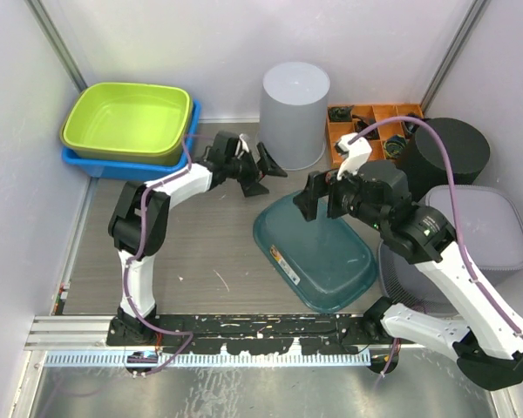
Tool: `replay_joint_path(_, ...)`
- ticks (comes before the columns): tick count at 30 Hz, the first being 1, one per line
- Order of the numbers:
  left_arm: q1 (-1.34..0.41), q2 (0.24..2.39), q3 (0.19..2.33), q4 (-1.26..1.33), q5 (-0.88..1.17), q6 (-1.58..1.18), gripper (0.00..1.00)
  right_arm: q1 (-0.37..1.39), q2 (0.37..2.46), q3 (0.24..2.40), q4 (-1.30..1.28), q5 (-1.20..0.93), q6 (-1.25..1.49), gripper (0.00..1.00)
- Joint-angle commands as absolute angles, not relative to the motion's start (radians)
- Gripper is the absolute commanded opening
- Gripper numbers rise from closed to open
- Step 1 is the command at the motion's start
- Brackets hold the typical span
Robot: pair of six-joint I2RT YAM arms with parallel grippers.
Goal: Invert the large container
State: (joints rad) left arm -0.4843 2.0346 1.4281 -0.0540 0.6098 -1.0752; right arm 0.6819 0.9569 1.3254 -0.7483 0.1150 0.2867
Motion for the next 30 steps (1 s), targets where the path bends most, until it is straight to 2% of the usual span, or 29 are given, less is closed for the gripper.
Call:
replay_joint_path(1,-0.487,2.009,1.58,-0.296,0.468,-0.795,0.98,0.687,0.917,1.287,-0.649,-0.199,0.215,1.0)
replay_joint_path(4,-0.49,2.041,1.779,-0.505,0.429,-0.646,0.98,0.695,0.941,1.277,-0.618,-0.452,0.216,1.0)
replay_joint_path(6,-0.496,2.05,1.952,-0.69,0.353,-0.508,0.99,0.761,0.985,1.288,-0.614,-0.507,0.219,1.0)
replay_joint_path(8,-0.505,2.028,2.098,-0.858,0.186,-0.347,0.99,0.943,1.053,1.309,-0.639,-0.395,0.183,1.0)
replay_joint_path(11,-0.505,1.89,2.136,-0.899,-0.03,-0.156,0.99,1.163,1.181,1.345,-0.687,-0.176,0.113,1.0)
replay_joint_path(16,-0.485,1.604,2.088,-0.781,-0.363,0.198,0.98,1.231,1.371,1.34,-0.715,0.073,0.007,1.0)
replay_joint_path(18,-0.429,1.564,2.128,-0.811,-0.406,0.289,0.98,1.23,1.431,1.304,-0.693,0.156,-0.024,1.0)
replay_joint_path(21,-0.214,1.594,2.321,-1.009,-0.287,0.279,0.98,1.224,1.541,1.271,-0.7,0.31,-0.043,1.0)
replay_joint_path(25,0.024,1.697,2.532,-1.252,-0.028,0.253,0.99,1.182,1.628,1.23,-0.729,0.456,-0.028,1.0)
replay_joint_path(30,0.133,1.777,2.614,-1.397,0.211,0.239,0.99,1.061,1.575,1.17,-0.734,0.448,0.001,1.0)
